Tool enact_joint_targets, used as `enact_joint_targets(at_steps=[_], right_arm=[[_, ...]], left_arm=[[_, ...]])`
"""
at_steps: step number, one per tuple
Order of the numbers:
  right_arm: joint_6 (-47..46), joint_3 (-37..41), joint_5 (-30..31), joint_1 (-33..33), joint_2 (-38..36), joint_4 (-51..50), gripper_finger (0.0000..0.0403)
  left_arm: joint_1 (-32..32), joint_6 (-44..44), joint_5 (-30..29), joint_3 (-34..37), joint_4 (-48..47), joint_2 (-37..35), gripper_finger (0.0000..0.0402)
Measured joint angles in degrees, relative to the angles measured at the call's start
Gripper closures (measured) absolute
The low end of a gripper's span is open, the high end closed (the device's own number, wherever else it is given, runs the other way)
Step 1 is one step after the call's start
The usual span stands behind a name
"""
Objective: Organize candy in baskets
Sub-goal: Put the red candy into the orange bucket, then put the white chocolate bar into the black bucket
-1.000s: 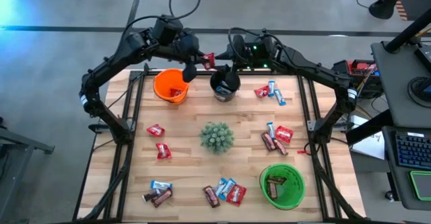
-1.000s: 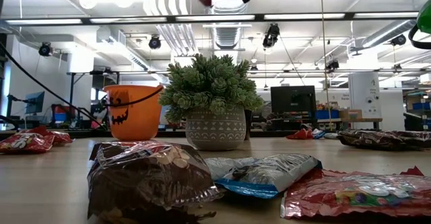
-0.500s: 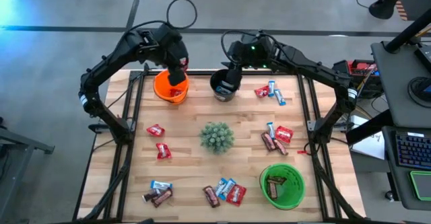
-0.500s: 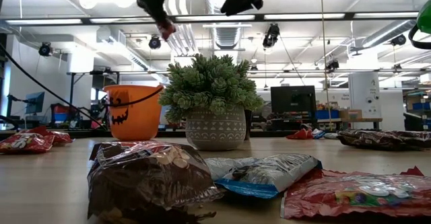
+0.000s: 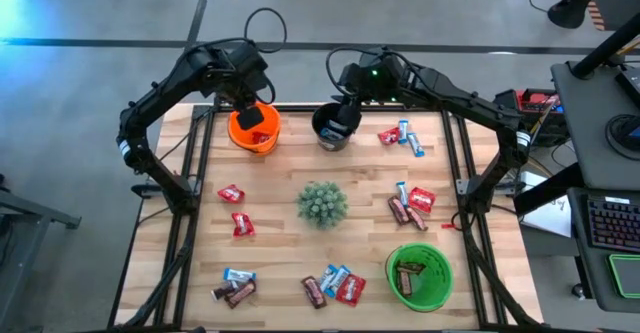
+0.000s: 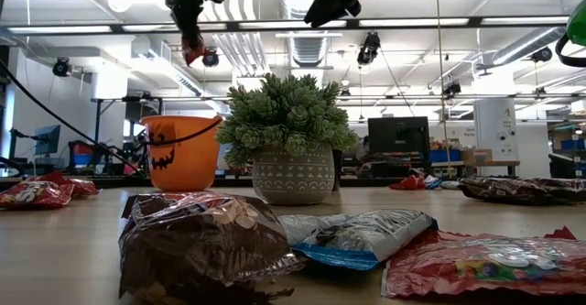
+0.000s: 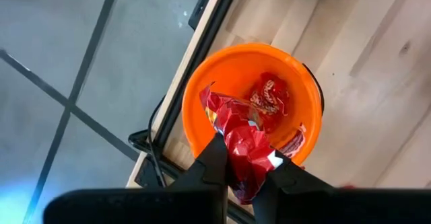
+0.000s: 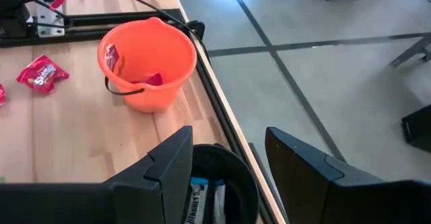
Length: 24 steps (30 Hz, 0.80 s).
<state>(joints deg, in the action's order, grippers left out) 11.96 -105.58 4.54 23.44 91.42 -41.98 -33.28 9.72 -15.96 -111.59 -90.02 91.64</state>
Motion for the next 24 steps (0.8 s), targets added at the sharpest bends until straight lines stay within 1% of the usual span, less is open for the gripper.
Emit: enact_joint_targets(at_steps=[6,18,22,24], right_arm=[[-1.04,0.0,0.01,-0.02,0.0,0.0,0.0223],[-1.9,0.02,0.06,0.18,-0.02,-1.67,0.0223],[-1.91,0.02,0.54,0.84,-0.19,-6.02,0.0223],[-1.92,0.02,2.74,1.26,-0.24,-9.71,0.0223]], left_arm=[[0.0,0.2,0.0,0.0,0.02,0.0,0.0366],[0.0,0.25,-0.22,0.0,0.01,0.0,0.029],[0.0,-0.23,-0.22,0.0,0.0,0.0,0.0281],[0.0,-0.96,-0.21,0.0,0.01,0.06,0.0281]])
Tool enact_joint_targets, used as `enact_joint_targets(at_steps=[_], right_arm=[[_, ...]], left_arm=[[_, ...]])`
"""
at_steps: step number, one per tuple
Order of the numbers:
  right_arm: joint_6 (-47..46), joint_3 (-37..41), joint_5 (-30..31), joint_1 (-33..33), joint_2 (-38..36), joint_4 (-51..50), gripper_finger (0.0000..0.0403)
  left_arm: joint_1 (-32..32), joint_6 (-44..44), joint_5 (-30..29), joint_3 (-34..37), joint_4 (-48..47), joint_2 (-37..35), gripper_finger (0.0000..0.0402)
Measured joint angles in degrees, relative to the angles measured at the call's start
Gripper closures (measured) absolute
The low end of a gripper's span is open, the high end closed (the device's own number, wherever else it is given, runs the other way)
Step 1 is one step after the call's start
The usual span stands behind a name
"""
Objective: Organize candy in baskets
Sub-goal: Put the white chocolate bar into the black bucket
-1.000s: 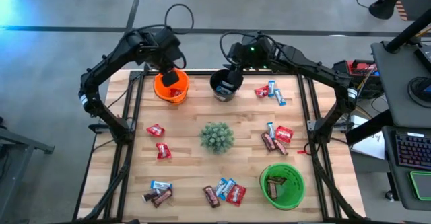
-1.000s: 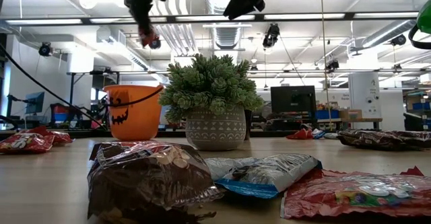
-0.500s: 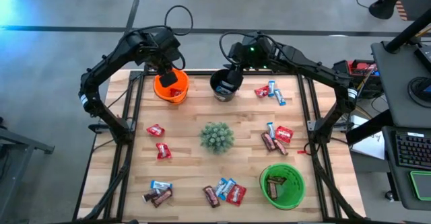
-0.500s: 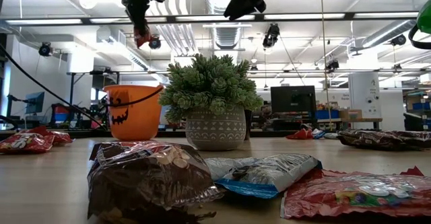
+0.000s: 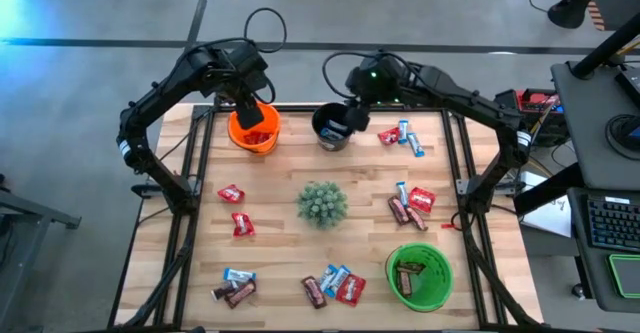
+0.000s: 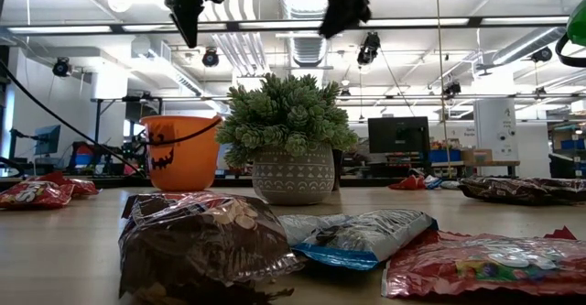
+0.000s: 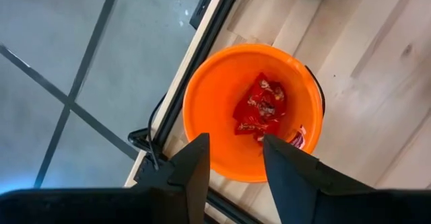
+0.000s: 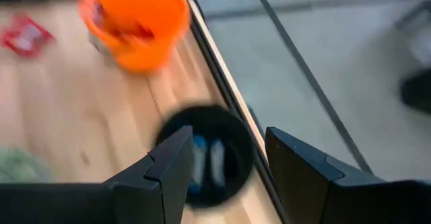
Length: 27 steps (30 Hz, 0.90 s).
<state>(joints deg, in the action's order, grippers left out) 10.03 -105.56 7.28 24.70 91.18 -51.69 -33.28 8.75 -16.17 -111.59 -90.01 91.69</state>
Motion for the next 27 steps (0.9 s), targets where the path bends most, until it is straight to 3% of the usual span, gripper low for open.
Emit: enact_joint_targets(at_steps=[5,11,20,27], right_arm=[[-3.24,0.02,7.47,1.78,-0.03,-10.15,0.0223],[-9.23,0.39,7.75,4.72,-0.04,-19.71,0.0223],[-13.05,5.93,1.93,9.37,-0.09,-19.58,0.0223],[-17.09,12.21,1.05,13.55,-0.09,-15.24,0.0223]], left_arm=[[0.0,-1.5,0.11,0.0,0.01,0.78,0.0286],[0.0,-2.03,6.43,3.08,1.68,1.63,0.0288],[0.07,1.62,8.36,13.76,9.66,1.63,0.0288],[0.07,2.92,8.44,15.91,12.78,1.65,0.0288]])
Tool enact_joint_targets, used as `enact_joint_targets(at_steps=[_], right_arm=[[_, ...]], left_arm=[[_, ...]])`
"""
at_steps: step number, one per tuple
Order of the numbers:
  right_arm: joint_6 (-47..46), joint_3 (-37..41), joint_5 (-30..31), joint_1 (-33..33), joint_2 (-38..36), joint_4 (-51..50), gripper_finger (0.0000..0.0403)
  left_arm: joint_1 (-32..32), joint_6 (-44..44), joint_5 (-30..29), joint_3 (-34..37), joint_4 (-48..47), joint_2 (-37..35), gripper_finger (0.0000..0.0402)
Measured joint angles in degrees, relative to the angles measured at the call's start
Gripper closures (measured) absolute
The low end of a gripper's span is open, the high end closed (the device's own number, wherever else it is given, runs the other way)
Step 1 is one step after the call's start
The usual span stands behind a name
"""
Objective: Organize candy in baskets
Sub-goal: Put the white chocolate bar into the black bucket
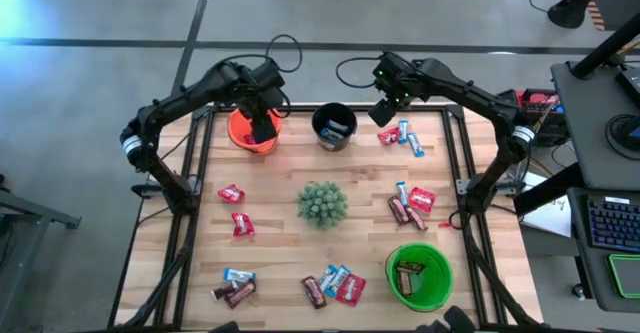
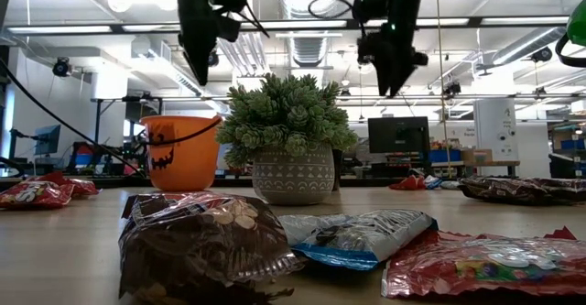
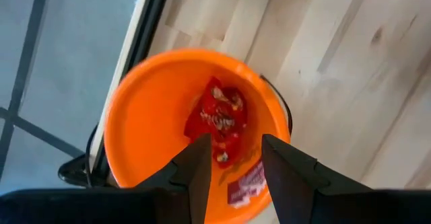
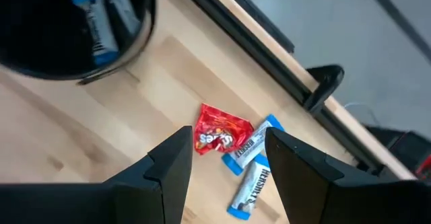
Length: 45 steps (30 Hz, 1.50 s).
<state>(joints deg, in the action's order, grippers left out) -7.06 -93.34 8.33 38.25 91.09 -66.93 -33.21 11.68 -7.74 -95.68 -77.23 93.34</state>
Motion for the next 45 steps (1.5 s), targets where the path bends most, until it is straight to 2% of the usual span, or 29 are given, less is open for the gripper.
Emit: enact_joint_targets(at_steps=[9,17,26,32,37,45], right_arm=[[-7.33,8.6,-2.38,3.82,0.02,3.75,0.0223],[-12.44,10.54,-2.67,3.93,0.04,3.46,0.0223],[-15.53,10.47,-4.49,2.92,0.03,-5.79,0.0223],[-16.84,10.47,-8.56,-1.85,-0.83,-12.1,0.0223],[-22.39,10.47,-9.83,-8.1,-1.5,-15.59,0.0223],[-31.34,12.39,-9.92,-17.78,-1.7,-14.06,0.0223]], left_arm=[[0.0,1.55,1.82,-0.21,5.6,-0.02,0.0288],[0.0,3.82,1.82,-0.28,6.28,-0.04,0.0288],[0.0,6.97,0.92,-0.28,5.67,-1.88,0.0288],[-0.07,7.77,0.71,-0.28,4.53,-3.82,0.0288],[-0.07,8.72,-0.4,-0.28,4.15,-5.37,0.0288],[-0.07,10.18,-0.86,-0.28,4.02,-7.04,0.0288]])
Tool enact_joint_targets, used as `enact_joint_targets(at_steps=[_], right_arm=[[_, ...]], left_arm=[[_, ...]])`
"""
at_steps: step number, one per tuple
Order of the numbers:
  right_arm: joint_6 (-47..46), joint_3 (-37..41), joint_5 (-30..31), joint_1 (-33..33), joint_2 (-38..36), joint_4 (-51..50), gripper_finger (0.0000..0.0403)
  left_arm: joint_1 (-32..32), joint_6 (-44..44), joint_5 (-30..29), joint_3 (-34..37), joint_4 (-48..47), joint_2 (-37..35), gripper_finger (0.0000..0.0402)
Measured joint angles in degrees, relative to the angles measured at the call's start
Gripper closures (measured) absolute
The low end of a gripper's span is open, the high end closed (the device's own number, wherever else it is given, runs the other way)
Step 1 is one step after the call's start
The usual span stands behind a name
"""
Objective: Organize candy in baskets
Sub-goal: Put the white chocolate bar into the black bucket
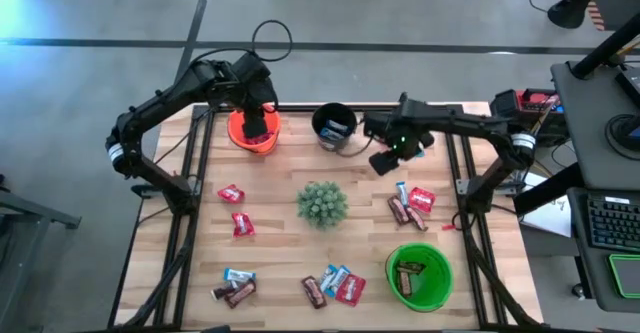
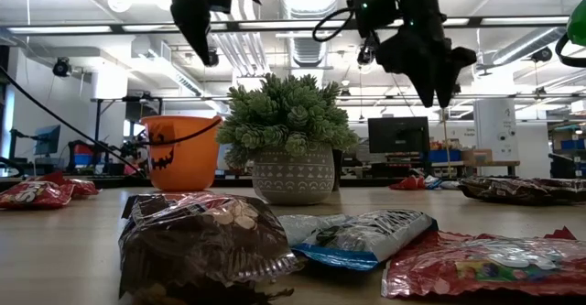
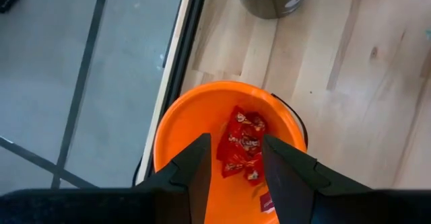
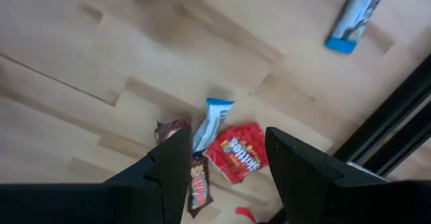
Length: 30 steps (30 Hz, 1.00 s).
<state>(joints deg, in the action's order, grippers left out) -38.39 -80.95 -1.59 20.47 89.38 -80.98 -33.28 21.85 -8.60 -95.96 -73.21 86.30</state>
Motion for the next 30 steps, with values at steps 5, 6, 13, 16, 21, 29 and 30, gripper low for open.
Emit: enact_joint_targets(at_steps=[5,6,13,16,21,29,30], right_arm=[[-4.34,6.19,0.07,-3.72,0.0,2.91,0.0223],[-5.27,7.63,0.07,-4.21,0.0,3.33,0.0223],[-10.63,15.79,-0.29,-7.15,-0.09,8.12,0.0222],[-12.18,18.08,-0.52,-8.14,-0.09,10.64,0.0223],[-12.74,20.3,-1.44,-8.77,-0.13,14.49,0.0223],[-13.84,23.92,-1.44,-8.75,-0.13,20.43,0.0223],[-14.19,24.17,-1.44,-8.75,-0.13,20.43,0.0223]], left_arm=[[0.0,0.72,-0.02,0.0,-0.05,0.0,0.0288],[0.0,1.07,-0.01,0.0,-0.11,0.0,0.0288],[0.0,1.46,0.0,0.0,-0.2,0.02,0.0288],[0.0,1.47,0.0,0.0,-0.2,0.02,0.0288],[0.0,1.48,0.0,0.0,-0.17,0.02,0.0288],[0.0,1.46,0.0,0.0,-0.13,0.03,0.0288],[0.0,1.46,0.0,0.0,-0.13,0.02,0.0288]])
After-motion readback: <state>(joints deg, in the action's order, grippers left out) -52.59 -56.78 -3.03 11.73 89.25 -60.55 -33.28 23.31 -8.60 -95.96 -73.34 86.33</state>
